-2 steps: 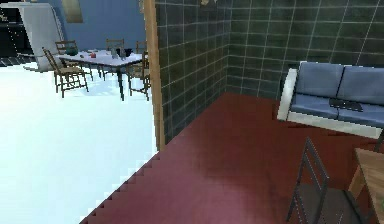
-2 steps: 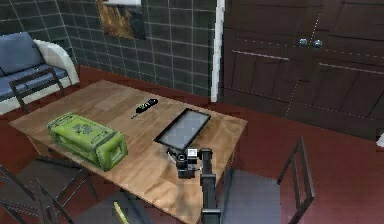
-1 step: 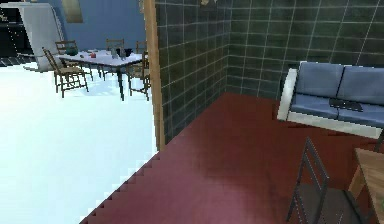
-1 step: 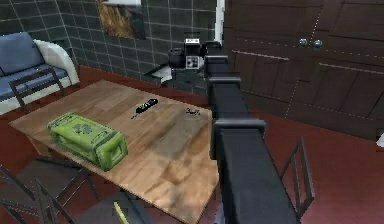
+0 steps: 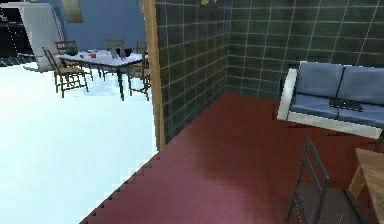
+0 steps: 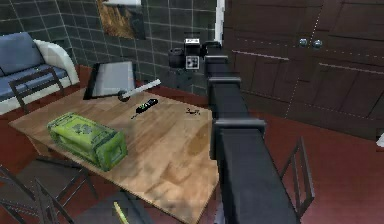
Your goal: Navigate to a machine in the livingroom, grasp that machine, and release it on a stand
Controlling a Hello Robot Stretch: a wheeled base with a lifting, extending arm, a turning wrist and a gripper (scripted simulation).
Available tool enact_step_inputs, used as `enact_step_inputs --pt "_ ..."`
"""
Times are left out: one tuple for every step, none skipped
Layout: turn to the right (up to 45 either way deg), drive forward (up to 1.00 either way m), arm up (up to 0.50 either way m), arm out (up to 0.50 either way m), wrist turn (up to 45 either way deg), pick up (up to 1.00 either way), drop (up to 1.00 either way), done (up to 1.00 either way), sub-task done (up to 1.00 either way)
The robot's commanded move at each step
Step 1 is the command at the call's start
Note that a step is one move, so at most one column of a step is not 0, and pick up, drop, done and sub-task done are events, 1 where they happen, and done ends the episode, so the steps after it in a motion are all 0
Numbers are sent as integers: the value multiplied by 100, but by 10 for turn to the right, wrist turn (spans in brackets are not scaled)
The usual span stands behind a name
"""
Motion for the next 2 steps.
enact_step_inputs --pt "0 0 0 0 -450 0 0 0 0" --pt "0 0 0 0 -330 0 0 0 0"
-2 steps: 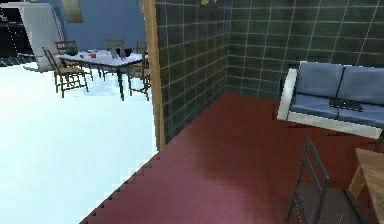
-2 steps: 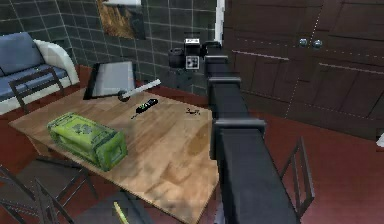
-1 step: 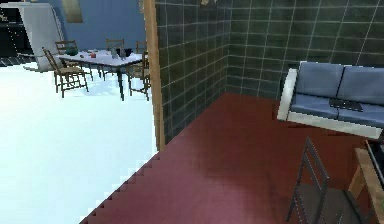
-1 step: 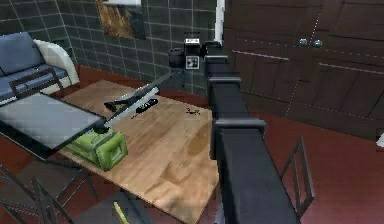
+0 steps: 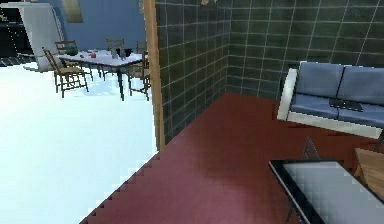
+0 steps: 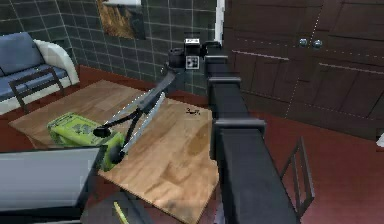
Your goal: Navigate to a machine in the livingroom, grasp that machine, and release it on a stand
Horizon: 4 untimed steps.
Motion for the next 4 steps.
enact_step_inputs --pt "0 0 0 -36 0 0 0 0 0" --pt "-450 0 0 0 0 0 0 0 0" --pt "-450 0 0 0 0 0 0 0 0" --pt "-90 0 0 0 0 0 0 0 0"
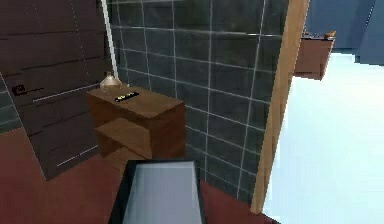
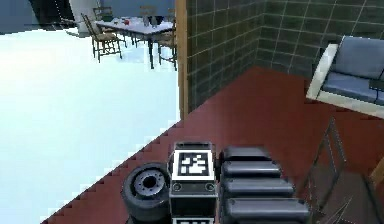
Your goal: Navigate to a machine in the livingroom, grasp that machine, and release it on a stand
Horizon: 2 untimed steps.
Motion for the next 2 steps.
enact_step_inputs --pt "0 20 0 0 0 0 0 0 0" --pt "-450 0 0 0 0 0 0 0 0"
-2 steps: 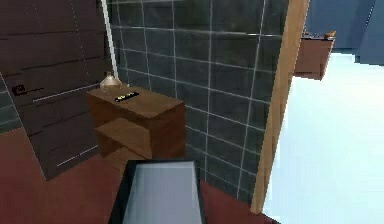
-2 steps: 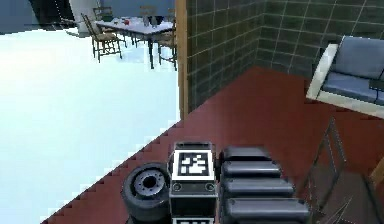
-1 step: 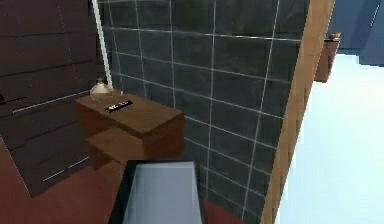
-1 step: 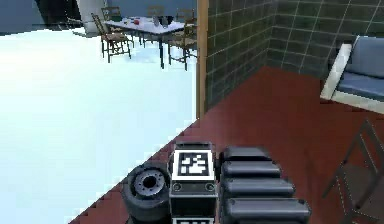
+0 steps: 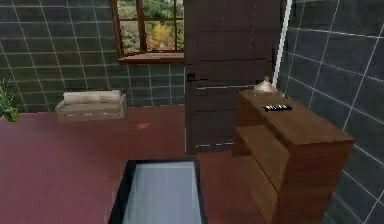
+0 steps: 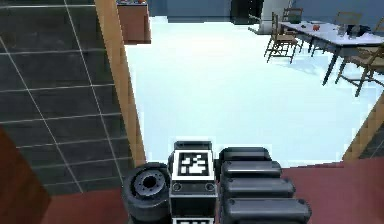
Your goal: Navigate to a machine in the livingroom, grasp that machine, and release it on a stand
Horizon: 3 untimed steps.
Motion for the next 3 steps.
enact_step_inputs --pt "0 100 0 0 0 0 0 0 0" --pt "-120 0 0 0 0 0 0 0 0" --pt "-30 0 0 0 0 0 0 0 0"
